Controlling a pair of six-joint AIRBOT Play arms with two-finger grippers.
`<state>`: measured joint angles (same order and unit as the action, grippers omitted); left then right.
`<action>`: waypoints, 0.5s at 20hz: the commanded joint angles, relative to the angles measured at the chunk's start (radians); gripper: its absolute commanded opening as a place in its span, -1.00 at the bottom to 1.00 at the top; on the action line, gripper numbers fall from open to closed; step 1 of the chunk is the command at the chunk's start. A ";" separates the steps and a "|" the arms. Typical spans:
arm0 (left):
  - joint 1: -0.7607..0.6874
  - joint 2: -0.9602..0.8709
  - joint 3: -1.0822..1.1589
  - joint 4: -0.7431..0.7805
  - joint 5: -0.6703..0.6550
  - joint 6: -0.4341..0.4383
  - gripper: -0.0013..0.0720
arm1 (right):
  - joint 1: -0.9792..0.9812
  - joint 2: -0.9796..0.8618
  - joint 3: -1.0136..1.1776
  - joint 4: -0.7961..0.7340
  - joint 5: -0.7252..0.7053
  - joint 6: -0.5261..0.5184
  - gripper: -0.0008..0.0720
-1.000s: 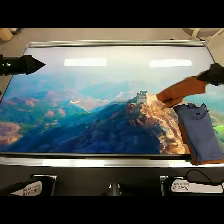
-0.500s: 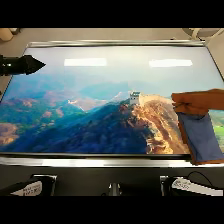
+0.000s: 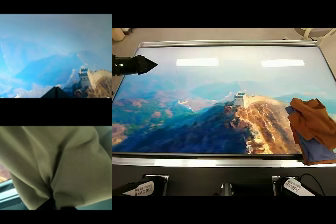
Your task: Fold the shirts.
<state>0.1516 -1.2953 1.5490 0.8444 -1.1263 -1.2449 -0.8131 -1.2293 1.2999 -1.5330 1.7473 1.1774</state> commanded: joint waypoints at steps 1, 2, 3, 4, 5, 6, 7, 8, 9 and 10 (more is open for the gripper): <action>0.000 0.000 0.000 -0.003 -0.004 0.001 -0.90 | -0.001 0.053 -0.212 -0.079 -0.080 0.008 -0.93; 0.000 0.000 0.000 -0.003 -0.003 0.001 -0.90 | -0.001 0.055 -0.239 -0.074 -0.099 0.016 -0.93; 0.000 0.000 0.000 -0.003 -0.003 0.001 -0.90 | -0.001 0.055 -0.256 -0.071 -0.116 0.035 -0.74; 0.000 0.001 0.000 -0.003 -0.004 0.001 -0.90 | -0.001 0.055 -0.258 -0.072 -0.138 0.039 0.11; 0.000 0.005 0.000 -0.003 -0.005 0.001 -0.90 | -0.001 0.057 -0.254 -0.073 -0.146 0.027 0.94; 0.000 0.011 0.001 -0.003 -0.004 0.000 -0.90 | -0.001 0.059 -0.240 -0.094 -0.157 -0.011 0.93; 0.000 0.021 0.001 -0.003 0.000 0.000 -0.90 | -0.001 0.059 -0.204 -0.150 -0.153 -0.051 0.93; 0.000 0.032 0.005 -0.003 0.003 0.000 -0.90 | -0.001 0.059 -0.150 -0.213 -0.162 -0.080 0.93; 0.000 0.039 0.022 -0.003 0.005 0.000 -0.90 | -0.001 0.059 -0.073 -0.255 -0.196 -0.102 0.93; -0.002 0.039 0.055 -0.002 0.007 -0.004 -0.90 | 0.000 0.059 0.029 -0.246 -0.253 -0.140 0.93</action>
<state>0.1513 -1.2694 1.5669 0.8417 -1.1282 -1.2446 -0.8146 -1.1740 1.1851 -1.6970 1.5913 1.1236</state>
